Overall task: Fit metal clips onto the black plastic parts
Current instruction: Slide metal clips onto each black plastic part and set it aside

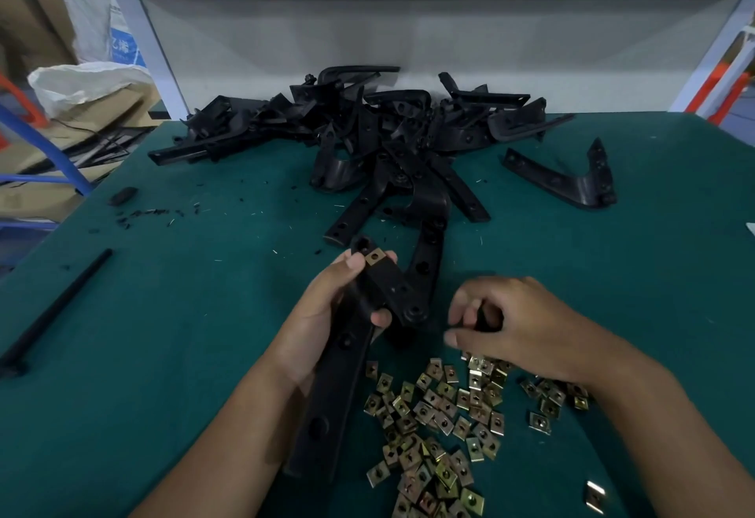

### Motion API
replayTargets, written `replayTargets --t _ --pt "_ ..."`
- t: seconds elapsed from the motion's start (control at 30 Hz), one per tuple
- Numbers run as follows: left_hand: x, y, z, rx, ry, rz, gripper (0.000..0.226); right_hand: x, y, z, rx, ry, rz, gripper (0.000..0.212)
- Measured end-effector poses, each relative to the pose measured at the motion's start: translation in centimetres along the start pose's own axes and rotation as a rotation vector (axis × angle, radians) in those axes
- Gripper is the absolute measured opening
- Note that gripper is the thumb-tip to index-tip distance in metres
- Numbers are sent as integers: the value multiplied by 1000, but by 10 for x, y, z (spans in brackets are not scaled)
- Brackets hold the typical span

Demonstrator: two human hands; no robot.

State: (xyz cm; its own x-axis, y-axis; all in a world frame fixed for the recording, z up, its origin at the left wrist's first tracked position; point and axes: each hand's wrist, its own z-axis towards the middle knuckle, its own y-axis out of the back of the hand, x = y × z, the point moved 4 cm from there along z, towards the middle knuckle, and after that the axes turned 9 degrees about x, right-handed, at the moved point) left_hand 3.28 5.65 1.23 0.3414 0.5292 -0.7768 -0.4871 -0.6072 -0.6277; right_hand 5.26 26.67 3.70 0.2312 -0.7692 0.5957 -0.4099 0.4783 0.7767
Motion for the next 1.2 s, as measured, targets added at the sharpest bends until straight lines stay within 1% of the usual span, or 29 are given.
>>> replayTargets --t 0.03,0.1,0.2,0.27,0.33,0.4,0.47,0.5,0.53,0.6,0.7,0.77,0.87,0.93,1.0,1.07,1.2 --pt "0 3 0 -15 1 -5 56 -3 -1 1 40 -14 -44 20" --pt "0 3 0 -9 -7 15 58 -8 -2 2 60 -34 -71 24" --pt "1 -1 0 0 -7 27 67 -8 -3 4 36 -32 -30 16" --pt "1 -2 -1 -19 4 21 75 -6 0 3 -19 6 44 14" --pt "1 -4 -1 -31 10 19 78 -1 7 1 -130 59 237 17" --pt "1 -5 -2 -19 10 14 74 4 11 1 -211 127 538 15" --pt "2 -8 -2 14 15 -7 65 10 8 3 -223 214 833 10" --pt "2 -9 -2 36 17 -18 60 12 6 5 -213 245 955 11" --pt "2 -10 -2 55 19 -16 55 14 3 7 -198 261 1052 14" --pt "1 -11 -2 63 41 20 52 17 -2 10 -175 260 1163 17" --pt "1 -8 -4 -7 104 47 51 18 -6 12 -165 252 1213 15" --pt "2 -9 -4 -40 136 78 55 18 -7 13 -150 263 1244 14" --pt "1 -10 -2 -35 40 113 75 20 -8 12 -130 267 1254 18" --pt "1 -10 -2 0 -7 139 82 21 -8 12 -125 262 1257 20" --pt "2 -10 -2 36 -21 179 82 22 -8 11 -127 250 1252 19" --pt "2 -10 -2 49 -26 230 77 22 -9 11 -123 235 1241 16" --pt "3 -12 -1 73 4 265 72 24 -9 10 -98 228 1241 21"
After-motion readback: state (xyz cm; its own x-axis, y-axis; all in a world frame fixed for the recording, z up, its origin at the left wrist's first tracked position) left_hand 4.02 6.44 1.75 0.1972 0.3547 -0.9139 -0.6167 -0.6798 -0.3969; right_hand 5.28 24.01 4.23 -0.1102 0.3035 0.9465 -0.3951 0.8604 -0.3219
